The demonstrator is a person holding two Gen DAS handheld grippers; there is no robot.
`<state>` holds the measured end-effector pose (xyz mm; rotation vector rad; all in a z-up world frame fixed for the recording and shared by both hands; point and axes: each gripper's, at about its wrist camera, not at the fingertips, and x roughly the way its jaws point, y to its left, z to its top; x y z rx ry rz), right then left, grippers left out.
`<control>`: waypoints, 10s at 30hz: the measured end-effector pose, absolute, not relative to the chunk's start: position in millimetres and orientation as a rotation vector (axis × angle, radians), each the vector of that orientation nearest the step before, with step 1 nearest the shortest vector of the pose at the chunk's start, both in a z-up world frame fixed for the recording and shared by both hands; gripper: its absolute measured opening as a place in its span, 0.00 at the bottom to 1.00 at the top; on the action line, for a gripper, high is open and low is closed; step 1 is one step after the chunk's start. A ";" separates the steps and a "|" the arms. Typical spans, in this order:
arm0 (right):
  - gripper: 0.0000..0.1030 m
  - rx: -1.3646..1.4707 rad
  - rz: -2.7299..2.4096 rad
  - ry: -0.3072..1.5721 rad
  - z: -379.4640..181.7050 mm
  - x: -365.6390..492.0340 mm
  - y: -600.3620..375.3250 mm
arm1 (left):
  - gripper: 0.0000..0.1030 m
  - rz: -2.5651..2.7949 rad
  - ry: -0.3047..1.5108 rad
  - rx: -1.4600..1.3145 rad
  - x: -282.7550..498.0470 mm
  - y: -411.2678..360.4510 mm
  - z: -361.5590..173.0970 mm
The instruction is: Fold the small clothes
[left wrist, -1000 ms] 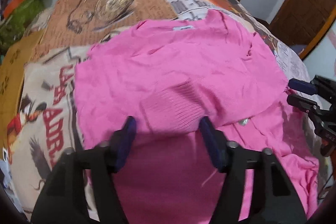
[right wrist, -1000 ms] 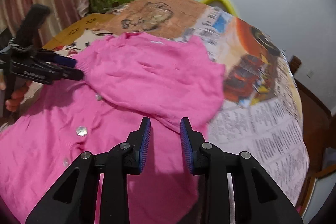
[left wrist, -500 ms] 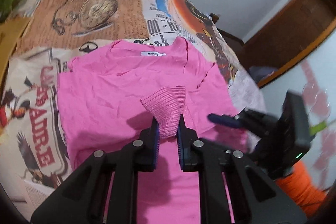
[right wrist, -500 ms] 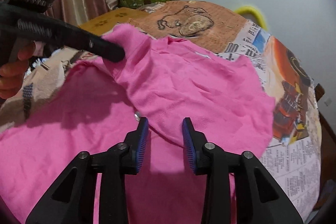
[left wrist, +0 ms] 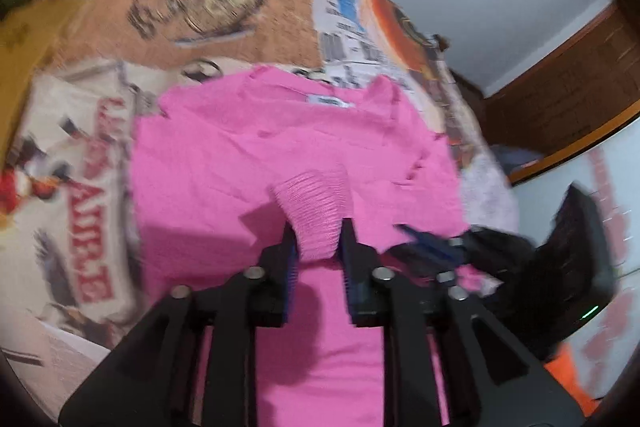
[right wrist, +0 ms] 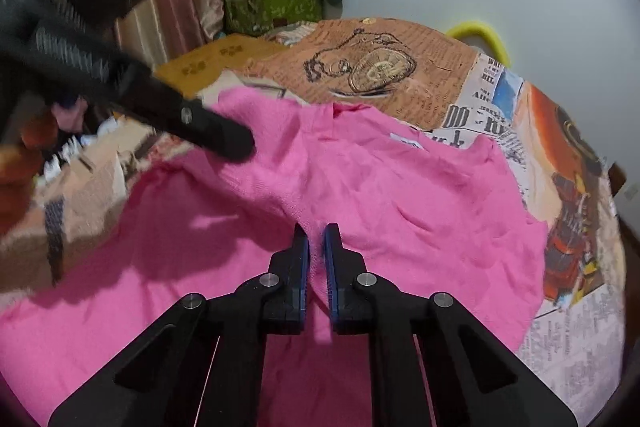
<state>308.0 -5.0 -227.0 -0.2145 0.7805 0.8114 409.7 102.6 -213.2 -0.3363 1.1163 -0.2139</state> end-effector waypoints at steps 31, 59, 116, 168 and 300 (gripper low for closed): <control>0.04 0.040 0.777 0.923 -234.5 344.0 -35.4 | 0.03 -0.347 0.970 -0.134 388.3 58.6 -229.5; 0.31 -0.268 0.718 0.888 -238.6 303.3 -56.9 | 0.04 -0.250 1.249 -0.297 351.3 130.6 -261.0; 0.39 -0.127 0.557 0.886 -245.1 300.1 -118.1 | 0.46 -0.134 1.144 -0.187 355.8 120.9 -259.3; 0.45 -0.129 0.575 0.821 -234.5 289.9 -113.0 | 0.45 -0.026 1.077 -0.051 376.2 127.1 -235.7; 0.37 0.036 0.456 0.960 -227.4 151.8 -180.2 | 0.06 0.013 1.140 -0.132 174.7 132.7 -242.2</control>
